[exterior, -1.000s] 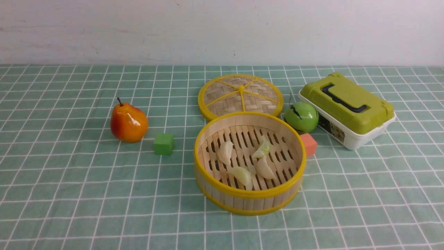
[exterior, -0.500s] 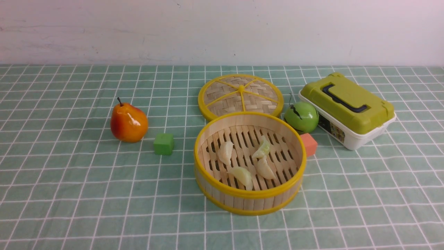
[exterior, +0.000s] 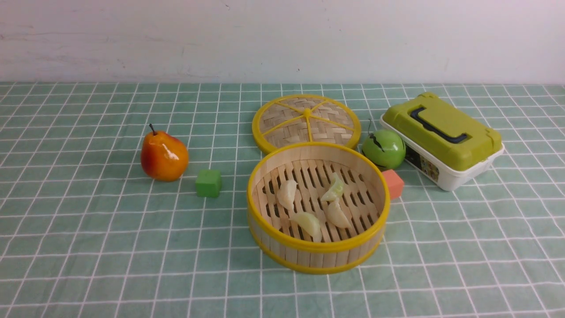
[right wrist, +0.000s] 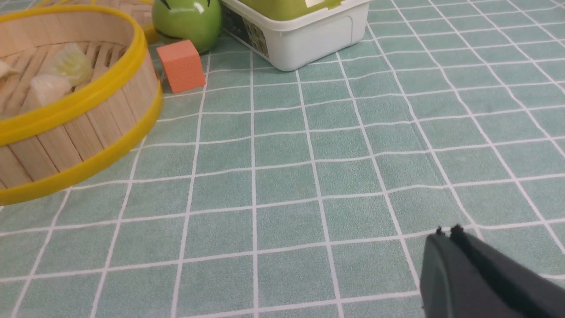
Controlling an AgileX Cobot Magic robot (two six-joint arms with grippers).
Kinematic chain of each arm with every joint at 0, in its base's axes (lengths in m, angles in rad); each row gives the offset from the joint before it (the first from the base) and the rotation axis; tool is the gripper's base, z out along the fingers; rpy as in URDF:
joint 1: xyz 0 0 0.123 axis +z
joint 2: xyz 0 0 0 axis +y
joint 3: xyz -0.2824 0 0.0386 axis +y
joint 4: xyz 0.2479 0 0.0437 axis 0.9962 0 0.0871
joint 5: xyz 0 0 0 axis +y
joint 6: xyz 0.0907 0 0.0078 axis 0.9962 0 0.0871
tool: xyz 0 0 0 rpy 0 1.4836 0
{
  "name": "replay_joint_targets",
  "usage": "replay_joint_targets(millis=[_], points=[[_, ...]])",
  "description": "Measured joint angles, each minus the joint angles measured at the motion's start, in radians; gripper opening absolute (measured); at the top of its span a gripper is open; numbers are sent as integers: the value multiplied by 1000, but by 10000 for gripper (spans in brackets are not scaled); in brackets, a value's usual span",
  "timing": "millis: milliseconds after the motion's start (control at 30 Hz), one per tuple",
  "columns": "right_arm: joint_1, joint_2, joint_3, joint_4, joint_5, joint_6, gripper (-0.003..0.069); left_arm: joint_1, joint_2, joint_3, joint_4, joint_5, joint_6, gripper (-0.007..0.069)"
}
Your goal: Put the dumplings into the steamer on the table with the blue tablecloth.
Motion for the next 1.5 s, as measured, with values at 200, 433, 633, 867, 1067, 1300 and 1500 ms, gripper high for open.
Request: replay_joint_targets(millis=[200,433,633,867,1067,1300,1500], points=[[0,0,0,2,1,0,-19,0,0,0,0,0,0,122],[0,0,0,2,1,-1,-13,0,0,0,0,0,0,130],[0,0,0,2,1,-1,-10,0,0,0,0,0,0,132],[0,0,0,2,1,-1,-5,0,0,0,0,0,0,139],[0,0,0,2,1,-1,-5,0,0,0,0,0,0,146],[0,0,0,2,1,-1,-2,0,0,0,0,0,0,155],[0,0,0,3,1,-1,1,0,0,0,0,0,0,162]])
